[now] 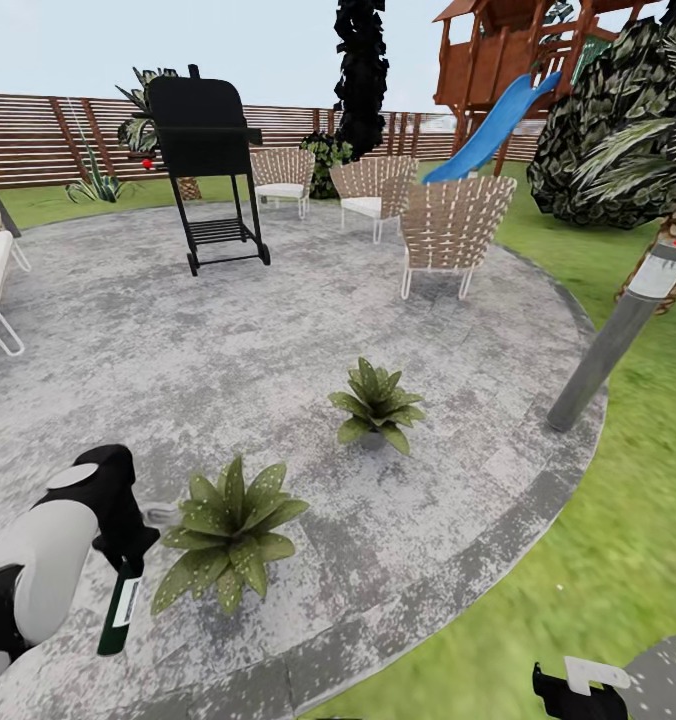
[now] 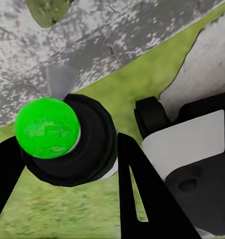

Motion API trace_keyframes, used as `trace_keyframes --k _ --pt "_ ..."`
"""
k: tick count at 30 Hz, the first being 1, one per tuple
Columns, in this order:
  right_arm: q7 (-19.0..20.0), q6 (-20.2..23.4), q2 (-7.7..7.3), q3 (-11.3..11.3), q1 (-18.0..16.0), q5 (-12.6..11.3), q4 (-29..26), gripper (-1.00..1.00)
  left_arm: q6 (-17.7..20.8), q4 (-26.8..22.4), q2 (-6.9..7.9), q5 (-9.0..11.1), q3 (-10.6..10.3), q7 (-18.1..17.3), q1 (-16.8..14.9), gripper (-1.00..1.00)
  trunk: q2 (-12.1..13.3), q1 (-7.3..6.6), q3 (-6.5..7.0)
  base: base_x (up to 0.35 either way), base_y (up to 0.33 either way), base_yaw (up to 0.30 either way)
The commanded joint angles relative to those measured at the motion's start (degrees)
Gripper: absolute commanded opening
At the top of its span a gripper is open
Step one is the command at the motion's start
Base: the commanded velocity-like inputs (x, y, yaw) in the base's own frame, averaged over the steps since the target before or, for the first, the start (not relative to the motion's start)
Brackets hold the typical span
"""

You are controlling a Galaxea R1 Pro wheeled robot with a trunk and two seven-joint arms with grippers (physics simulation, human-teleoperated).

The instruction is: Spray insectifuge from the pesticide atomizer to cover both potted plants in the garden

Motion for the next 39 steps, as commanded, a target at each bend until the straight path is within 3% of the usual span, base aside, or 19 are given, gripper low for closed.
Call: trace_keyframes --k 1,13,22,29,35,39 --pt "-0.16 -0.31 0.02 -0.41 -0.07 0.60 0.10 1.00 0.44 -0.02 -0.14 -0.62 0.43 -0.44 -0.16 -1.00 -0.02 -0.01 -0.04 0.000 0.000 0.004" --pt "-0.25 -0.34 0.23 -0.41 -0.07 0.60 0.10 1.00 -0.67 -0.11 -1.20 -0.94 0.37 -0.44 -0.92 -1.00 -0.02 -0.01 -0.04 0.028 -0.017 0.236" --pt "-0.25 -0.34 0.15 -0.48 -0.07 0.59 0.10 1.00 -2.04 -0.19 -2.39 -0.96 -0.12 -0.44 -0.94 -1.00 -0.02 -0.01 -0.04 0.128 -0.236 0.035" --pt "-0.25 -0.34 0.15 -0.42 -0.07 0.60 0.10 1.00 -2.02 -0.28 -2.47 -0.90 -0.86 -0.44 -1.18 -1.00 -0.02 -0.01 -0.04 -0.073 -0.297 0.000" --pt "-0.25 -0.34 0.23 -0.41 -0.07 0.60 0.10 1.00 -2.02 0.01 -2.48 -0.90 -0.82 -0.44 -4.82 -1.00 -0.02 -0.01 -0.04 -0.082 -0.298 0.129" --pt "-0.25 -0.34 0.24 -0.41 -0.07 0.60 0.10 1.00 -2.02 0.24 -2.49 -0.90 -0.78 -0.44 -5.34 -1.00 -0.02 -0.01 -0.04 -0.009 -0.305 0.266"
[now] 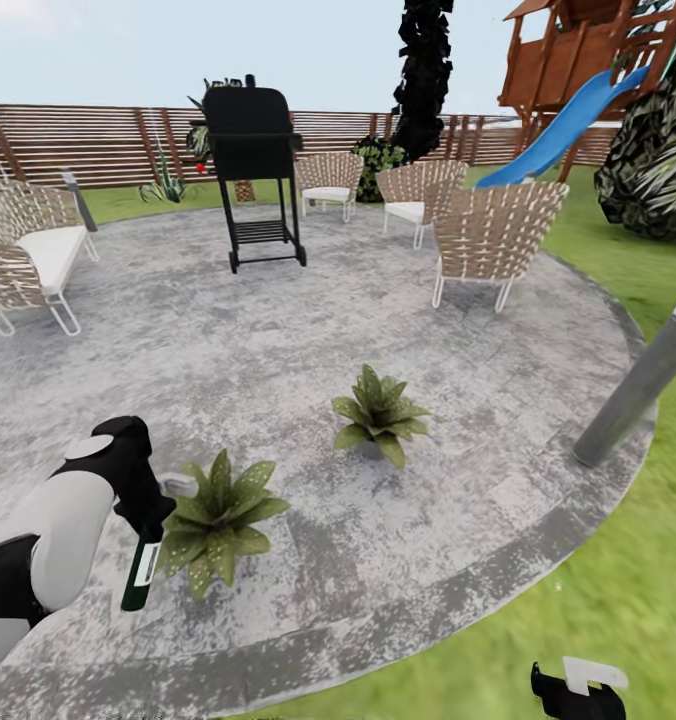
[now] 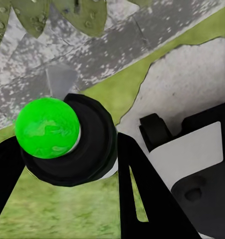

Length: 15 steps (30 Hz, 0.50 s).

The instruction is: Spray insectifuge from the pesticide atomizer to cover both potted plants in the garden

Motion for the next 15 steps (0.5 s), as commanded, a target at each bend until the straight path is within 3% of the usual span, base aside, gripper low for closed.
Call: trace_keyframes --k 1,15 --pt "-0.16 -0.31 0.00 -0.42 -0.07 0.61 0.13 1.00 0.60 0.12 -0.03 -0.60 0.41 -0.43 -0.10 -1.00 -0.02 -0.01 -0.05 -0.001 -0.309 0.221" --pt "-0.16 -0.31 -0.34 -0.50 -0.07 0.63 0.13 1.00 0.81 0.52 -0.03 -0.62 0.37 -0.43 0.48 -1.00 -0.02 -0.01 -0.05 0.033 -0.311 0.022"
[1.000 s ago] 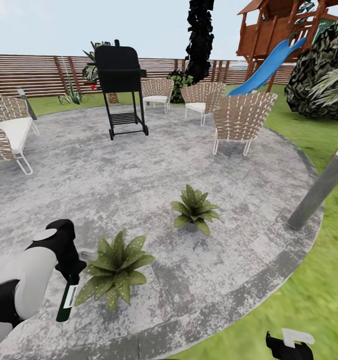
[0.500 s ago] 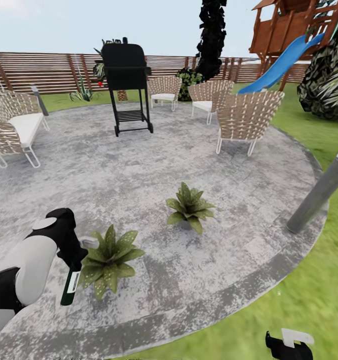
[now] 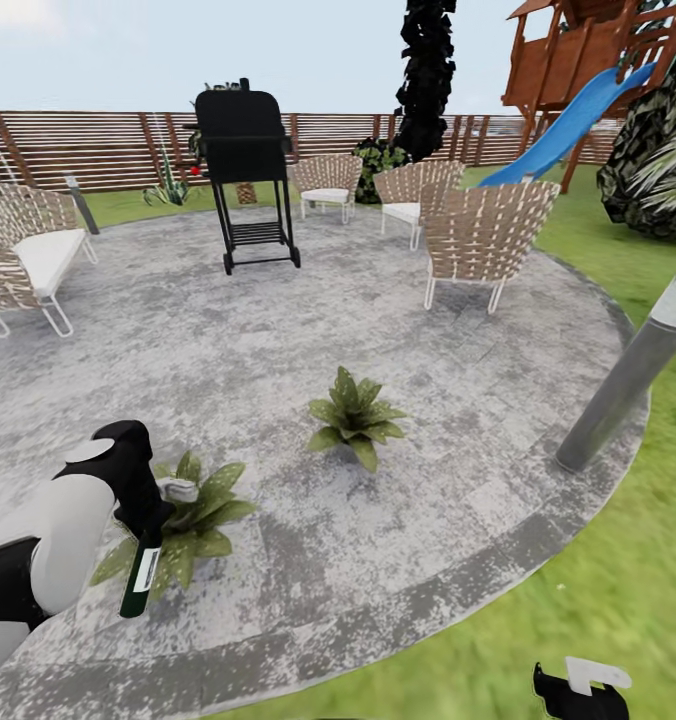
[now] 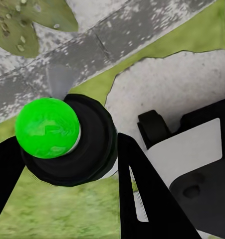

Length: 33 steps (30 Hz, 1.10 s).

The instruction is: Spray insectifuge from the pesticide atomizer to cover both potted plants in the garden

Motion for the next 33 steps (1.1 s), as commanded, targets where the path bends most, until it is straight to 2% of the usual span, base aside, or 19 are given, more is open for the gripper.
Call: trace_keyframes --k 1,7,25,33 --pt "-0.16 -0.31 0.03 -0.42 -0.08 0.60 0.14 1.00 0.62 -0.03 -0.03 -0.63 0.40 -0.44 -0.03 -1.00 -0.02 0.00 -0.05 0.132 -0.308 0.000" --pt "-0.16 -0.31 0.13 -0.36 -0.08 0.58 0.14 1.00 0.67 -0.54 0.07 -0.67 0.29 -0.44 0.05 -1.00 -0.02 0.00 -0.05 0.202 -0.227 0.059" --pt "-0.16 -0.31 0.16 -0.41 -0.08 0.57 0.14 1.00 0.84 -0.78 0.26 -0.86 0.11 -0.44 0.29 -1.00 -0.02 0.00 -0.05 0.030 -0.030 0.265" --pt "-0.16 -0.31 0.09 -0.42 -0.08 0.50 0.13 1.00 1.10 -0.90 0.08 -0.76 0.11 -0.44 0.33 -1.00 -0.02 0.00 -0.05 0.077 -0.246 0.025"
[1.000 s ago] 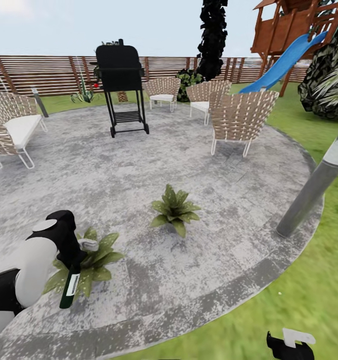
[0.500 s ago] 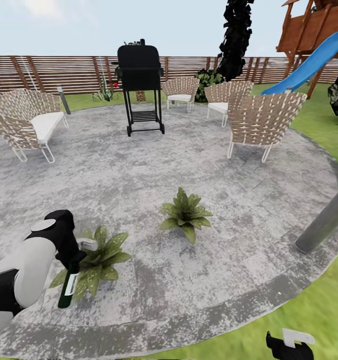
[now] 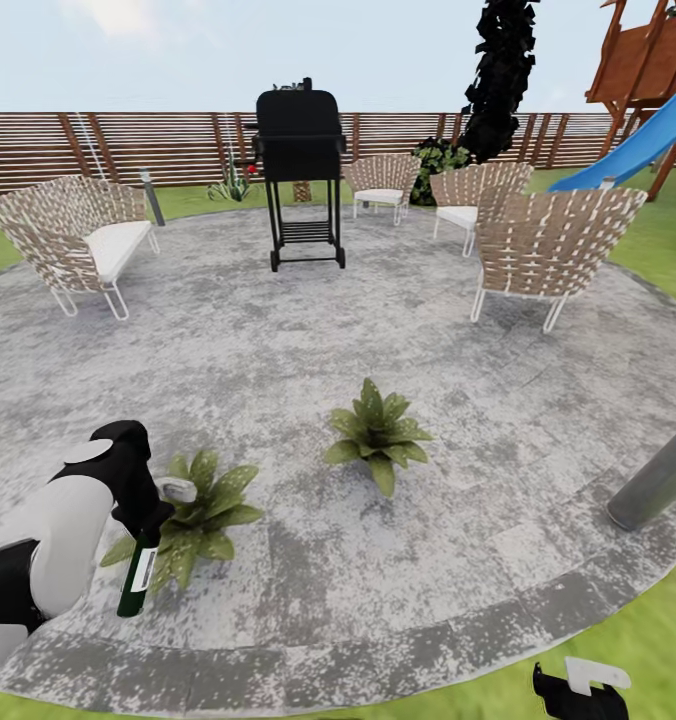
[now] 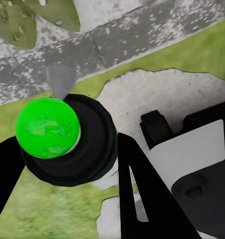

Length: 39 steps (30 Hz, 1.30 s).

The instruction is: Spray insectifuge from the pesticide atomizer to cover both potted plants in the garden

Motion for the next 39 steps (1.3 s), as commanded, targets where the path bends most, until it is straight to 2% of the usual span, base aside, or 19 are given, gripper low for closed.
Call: trace_keyframes --k 1,11,24,27,32,39 --pt "-0.16 -0.31 0.01 -0.42 -0.08 0.62 0.14 1.00 0.60 -0.03 -0.05 -0.58 0.42 -0.44 -0.03 -1.00 -0.02 0.00 -0.04 0.083 -0.264 0.001" --pt "-0.16 -0.31 0.07 -0.33 -0.08 0.69 0.15 1.00 0.61 -0.04 -0.05 -0.51 0.48 -0.44 -0.04 -1.00 -0.02 0.00 -0.04 0.073 -0.265 0.026" --pt "-0.16 -0.31 0.07 -0.33 -0.08 0.69 0.15 1.00 1.25 0.02 -0.20 -0.48 0.72 -0.44 0.70 -1.00 -0.02 0.00 -0.04 0.003 -0.267 0.263" --pt "-0.16 -0.31 0.07 -0.33 -0.08 0.69 0.15 1.00 2.31 0.05 -1.03 -0.15 0.84 -0.44 2.04 -1.00 -0.02 0.00 -0.04 0.000 -0.268 0.278" --pt "-0.16 -0.31 0.07 -0.39 -0.08 0.67 0.13 1.00 2.53 -0.11 -3.27 -0.04 0.88 -0.44 3.00 -1.00 -0.02 0.00 -0.04 0.080 -0.266 0.278" --pt "-0.16 -0.31 0.05 -0.41 -0.08 0.61 0.08 1.00 2.62 -0.20 -3.49 0.16 1.44 -0.44 3.20 -1.00 -0.02 0.00 -0.04 0.237 -0.224 0.206"
